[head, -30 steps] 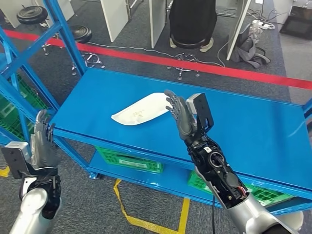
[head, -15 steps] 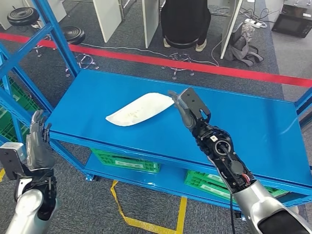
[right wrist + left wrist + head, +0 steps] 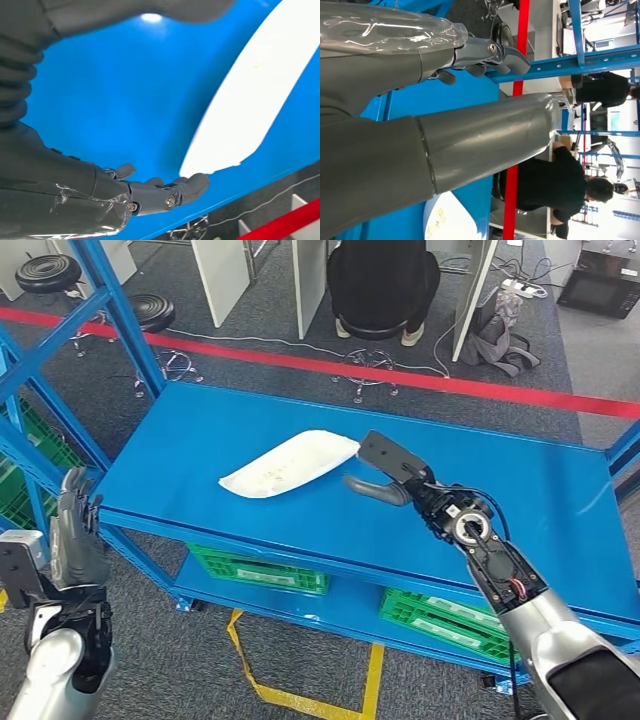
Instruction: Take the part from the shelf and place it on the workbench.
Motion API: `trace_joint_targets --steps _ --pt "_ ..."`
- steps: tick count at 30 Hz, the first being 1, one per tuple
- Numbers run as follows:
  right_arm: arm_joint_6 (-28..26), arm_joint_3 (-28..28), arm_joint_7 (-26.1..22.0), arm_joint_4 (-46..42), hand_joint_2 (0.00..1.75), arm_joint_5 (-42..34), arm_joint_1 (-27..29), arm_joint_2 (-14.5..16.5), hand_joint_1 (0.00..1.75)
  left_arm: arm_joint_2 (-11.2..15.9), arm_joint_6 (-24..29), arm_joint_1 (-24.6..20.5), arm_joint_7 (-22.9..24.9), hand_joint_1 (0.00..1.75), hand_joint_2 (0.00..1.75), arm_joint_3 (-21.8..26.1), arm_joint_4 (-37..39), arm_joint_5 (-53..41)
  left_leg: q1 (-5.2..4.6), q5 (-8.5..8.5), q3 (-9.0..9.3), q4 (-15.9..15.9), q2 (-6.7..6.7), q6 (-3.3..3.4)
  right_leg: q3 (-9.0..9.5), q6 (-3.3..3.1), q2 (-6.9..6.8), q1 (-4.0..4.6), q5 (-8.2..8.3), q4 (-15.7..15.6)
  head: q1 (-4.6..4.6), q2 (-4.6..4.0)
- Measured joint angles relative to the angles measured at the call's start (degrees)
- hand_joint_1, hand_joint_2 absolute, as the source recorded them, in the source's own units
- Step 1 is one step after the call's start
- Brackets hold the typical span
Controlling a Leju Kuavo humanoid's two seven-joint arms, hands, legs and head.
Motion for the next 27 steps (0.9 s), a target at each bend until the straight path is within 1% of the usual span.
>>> trace_joint_targets --steps 3,6,12,15,21,27 --pt "1.97 0.47 -0.72 1.39 1.75 2.42 -0.75 -0.79 0.0 0.14 0.1 0.0 0.15 0.0 0.0 0.0 -0.09 0.31 0.0 0.0 0.0 0.0 0.01 0.0 0.0 0.0 0.02 0.0 0.0 0.0 -0.01 0.0" --pt "4.61 1.64 -3.18 4.02 1.75 6.25 -2.2 -1.22 0.0 0.28 0.47 -0.01 0.25 0.0 0.0 0.0 -0.32 0.9 0.01 0.0 0.0 0.0 0.02 0.0 -0.01 0.0 0.03 0.01 0.0 0.0 -0.02 0.0" --pt "5.75 3.84 -6.39 8.72 1.75 9.9 -4.81 -1.47 0.0 0.42 0.68 -0.07 0.21 0.0 0.0 0.0 -0.54 1.21 0.01 0.0 0.0 0.0 0.01 0.01 -0.02 0.0 0.03 0.02 0.0 0.01 -0.04 0.0" --pt "6.36 5.57 -10.09 11.76 1.75 13.69 -6.99 -1.48 0.0 0.43 0.75 -0.26 -0.13 0.0 0.0 0.0 -0.54 1.66 0.01 0.0 -0.02 0.0 0.02 0.0 -0.03 0.0 0.04 0.01 0.0 0.01 -0.04 0.0" --pt "5.89 9.76 -17.54 18.52 1.75 19.91 -11.9 -1.15 0.0 0.43 0.85 -0.92 -1.24 0.0 0.0 0.0 -0.49 2.46 0.01 0.0 -0.04 0.0 -0.02 0.01 -0.01 0.0 -0.01 0.01 0.0 0.01 -0.03 0.0" --pt "5.79 14.42 -24.77 22.49 1.75 25.97 -16.12 0.95 0.0 0.37 0.67 -1.73 -2.79 0.0 0.0 -0.14 0.01 3.13 0.01 0.0 -0.04 0.0 0.0 0.01 -0.03 0.0 0.02 0.02 0.0 0.01 -0.02 0.0"
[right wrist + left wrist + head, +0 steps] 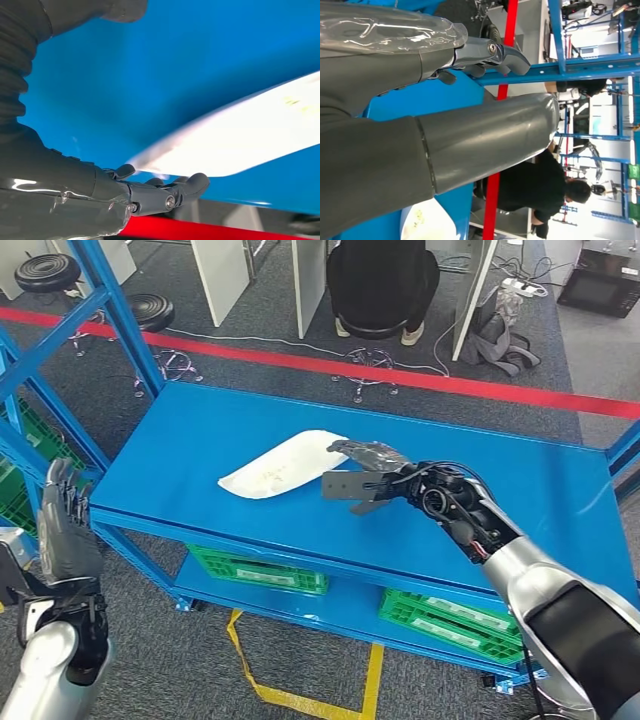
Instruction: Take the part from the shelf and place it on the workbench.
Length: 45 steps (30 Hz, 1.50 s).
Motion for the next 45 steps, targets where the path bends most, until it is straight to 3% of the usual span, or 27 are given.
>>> trace_joint_targets --steps 16,45 --pt "-8.78 8.61 -9.65 8.78 1.75 9.87 -5.79 4.56 0.0 -0.34 -2.32 -0.68 -3.25 0.0 0.0 -0.32 2.15 0.84 0.0 0.0 0.0 0.01 0.0 0.0 0.0 0.01 -0.01 -0.01 0.0 -0.02 -0.05 0.0" --pt "-8.45 12.27 -12.96 20.91 1.75 12.27 -7.84 5.64 0.0 -0.51 -2.11 -1.57 -3.23 0.0 0.0 -0.37 4.33 0.71 0.0 0.0 0.0 0.02 0.01 0.0 -0.01 0.0 0.0 -0.01 0.0 -0.01 -0.07 0.0"
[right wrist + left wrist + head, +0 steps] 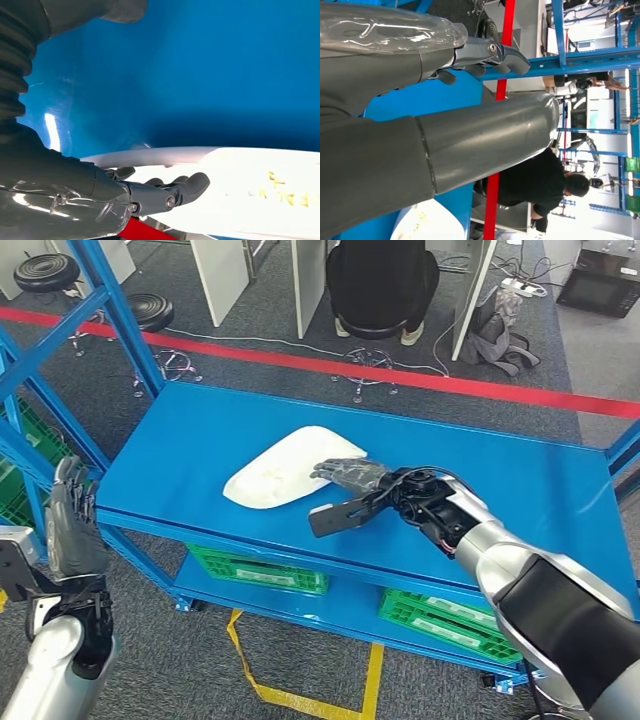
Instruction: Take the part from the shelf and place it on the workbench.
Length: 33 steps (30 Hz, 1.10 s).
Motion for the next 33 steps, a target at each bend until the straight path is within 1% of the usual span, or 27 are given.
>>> trace_joint_targets --steps 9,15,25,33 --pt "-2.34 -0.06 0.04 3.65 1.75 1.74 -2.23 0.01 0.0 0.02 -0.64 -0.11 0.01 0.0 0.0 0.0 0.47 -0.48 0.0 0.0 0.0 0.0 0.01 0.0 -0.01 0.0 0.02 0.0 0.0 0.0 -0.01 0.0" --pt "-2.94 -0.08 0.06 5.0 1.75 2.28 -3.79 0.01 0.0 0.0 -0.79 -0.11 -0.05 0.0 0.0 0.0 0.67 -0.73 0.0 0.0 0.0 0.0 0.01 0.0 0.0 0.0 0.03 0.0 0.0 0.0 0.01 0.0" --pt "-6.73 -0.17 0.7 6.41 1.75 4.67 -4.79 0.14 0.0 -0.09 -0.48 -0.14 -0.94 0.0 0.0 0.0 1.2 -0.91 0.0 0.0 0.0 0.0 0.01 0.0 0.01 0.0 0.02 0.0 0.0 0.0 0.0 0.0" --pt "-7.2 -0.49 1.22 7.34 1.75 4.46 -4.83 0.28 0.0 -0.31 -0.29 -0.11 -0.96 0.0 0.0 0.0 1.43 -0.87 0.0 0.0 0.0 0.0 0.0 0.0 0.01 0.0 0.02 0.0 0.0 0.0 -0.01 0.0"
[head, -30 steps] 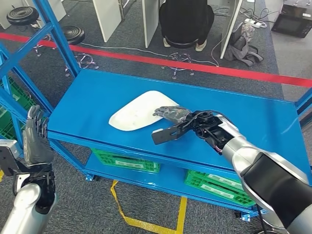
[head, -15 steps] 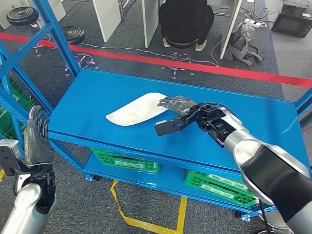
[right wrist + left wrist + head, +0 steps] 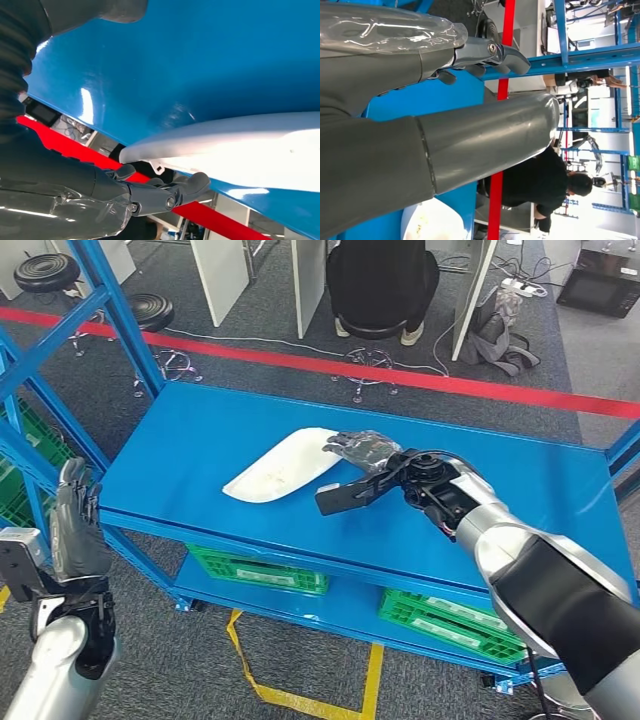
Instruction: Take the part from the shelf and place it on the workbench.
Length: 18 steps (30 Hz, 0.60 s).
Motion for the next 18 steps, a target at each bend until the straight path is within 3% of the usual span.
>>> trace_joint_targets --steps 18 --pt "-1.59 -0.26 -1.31 1.43 1.75 1.32 0.09 0.93 0.0 -0.74 -0.8 -0.38 -0.31 0.0 0.0 0.0 0.4 0.11 0.0 0.0 0.0 0.0 0.0 0.0 -0.01 0.0 0.01 0.0 0.0 0.0 0.01 0.0"
